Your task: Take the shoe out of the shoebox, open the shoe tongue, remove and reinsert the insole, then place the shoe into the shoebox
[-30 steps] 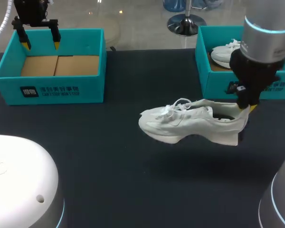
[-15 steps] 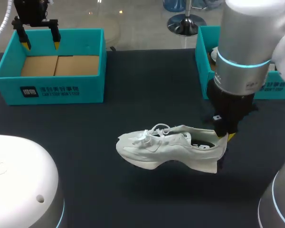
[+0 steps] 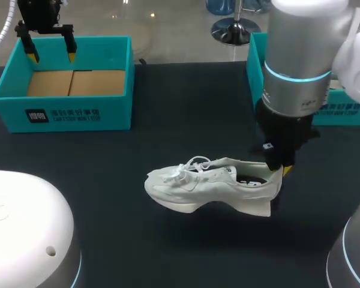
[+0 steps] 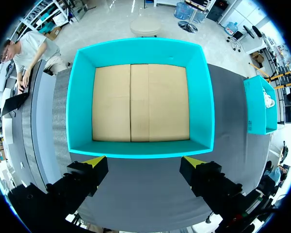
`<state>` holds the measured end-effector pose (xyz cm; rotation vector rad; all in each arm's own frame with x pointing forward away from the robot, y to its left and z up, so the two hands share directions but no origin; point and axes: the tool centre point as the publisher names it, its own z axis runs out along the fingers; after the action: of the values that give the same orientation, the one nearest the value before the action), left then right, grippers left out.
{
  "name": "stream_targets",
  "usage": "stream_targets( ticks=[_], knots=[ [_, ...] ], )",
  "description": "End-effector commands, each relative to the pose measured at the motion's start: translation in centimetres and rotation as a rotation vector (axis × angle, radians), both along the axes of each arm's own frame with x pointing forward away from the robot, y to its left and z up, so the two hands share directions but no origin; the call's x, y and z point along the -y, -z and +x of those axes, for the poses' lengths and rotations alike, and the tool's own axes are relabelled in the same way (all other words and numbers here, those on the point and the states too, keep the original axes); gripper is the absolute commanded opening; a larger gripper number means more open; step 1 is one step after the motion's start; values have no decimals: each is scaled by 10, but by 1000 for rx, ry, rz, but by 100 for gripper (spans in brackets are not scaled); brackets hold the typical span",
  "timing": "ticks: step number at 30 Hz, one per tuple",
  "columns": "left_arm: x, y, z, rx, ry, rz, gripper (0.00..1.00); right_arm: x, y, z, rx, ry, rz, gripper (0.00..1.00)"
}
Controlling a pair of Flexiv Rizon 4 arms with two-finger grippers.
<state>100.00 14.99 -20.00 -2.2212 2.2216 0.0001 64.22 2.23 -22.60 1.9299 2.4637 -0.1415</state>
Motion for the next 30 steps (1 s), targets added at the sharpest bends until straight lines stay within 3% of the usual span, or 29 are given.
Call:
stream_targets(
  ticks=[1,8,20,30],
  knots=[
    [0,0,0,0,0,0,100,-6,1,8,-5,-5,-3,0],
    [0,0,0,0,0,0,100,-14,15,24,10,-31,2,0],
    [0,0,0,0,0,0,100,-23,86,54,11,-90,-36,0],
    [0,0,0,0,0,0,100,-26,124,57,4,-85,-84,0]
  ],
)
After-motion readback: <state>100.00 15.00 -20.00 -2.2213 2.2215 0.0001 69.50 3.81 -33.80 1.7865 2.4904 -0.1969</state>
